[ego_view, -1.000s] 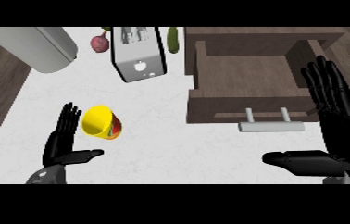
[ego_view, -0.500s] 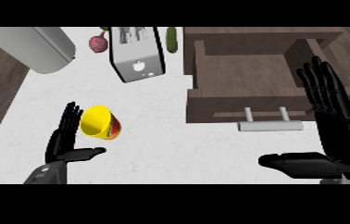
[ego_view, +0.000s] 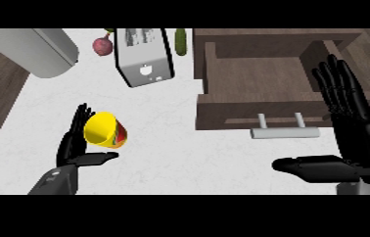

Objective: Pick up the cup, place it into the drawer and close the drawer

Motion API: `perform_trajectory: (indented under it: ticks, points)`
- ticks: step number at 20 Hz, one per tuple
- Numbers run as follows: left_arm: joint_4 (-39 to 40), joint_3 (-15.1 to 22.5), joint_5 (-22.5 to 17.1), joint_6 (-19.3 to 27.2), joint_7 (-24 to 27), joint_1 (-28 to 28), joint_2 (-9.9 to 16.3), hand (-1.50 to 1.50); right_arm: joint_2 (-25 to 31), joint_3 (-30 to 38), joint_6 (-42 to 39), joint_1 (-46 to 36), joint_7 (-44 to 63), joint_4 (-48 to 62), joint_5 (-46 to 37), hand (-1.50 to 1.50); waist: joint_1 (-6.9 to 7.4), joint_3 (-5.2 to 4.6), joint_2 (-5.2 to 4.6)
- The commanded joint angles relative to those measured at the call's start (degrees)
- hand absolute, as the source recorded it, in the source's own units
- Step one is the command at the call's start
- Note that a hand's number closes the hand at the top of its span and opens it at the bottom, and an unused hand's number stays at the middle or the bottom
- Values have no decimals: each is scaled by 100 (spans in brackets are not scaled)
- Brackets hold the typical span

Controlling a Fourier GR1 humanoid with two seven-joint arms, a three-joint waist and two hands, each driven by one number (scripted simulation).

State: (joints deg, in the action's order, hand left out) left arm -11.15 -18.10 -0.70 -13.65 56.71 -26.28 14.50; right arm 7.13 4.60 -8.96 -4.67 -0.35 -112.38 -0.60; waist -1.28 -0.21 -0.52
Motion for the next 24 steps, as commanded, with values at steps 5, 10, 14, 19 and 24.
perform_trajectory:
  ticks: [5,10,14,19,24]
  points:
    - [-120,10,-94,-883,457,-68,-192,-150,61,151,-111,190,-85,51,133,-150,21,8,21]
    - [-122,34,-122,-1352,456,-98,-149,-150,-106,-7,48,-51,-68,247,-17,-150,24,2,-2]
    - [-168,35,-198,-1551,333,-246,-348,150,53,84,-108,-90,-17,206,103,-150,-13,0,-8]
    - [-287,-40,-407,-2016,288,-236,-504,150,79,166,-198,62,-185,240,205,-150,-36,-3,-16]
    - [-475,-280,-675,-1863,348,-138,-283,150,213,296,-116,-238,201,98,213,-150,40,2,16]
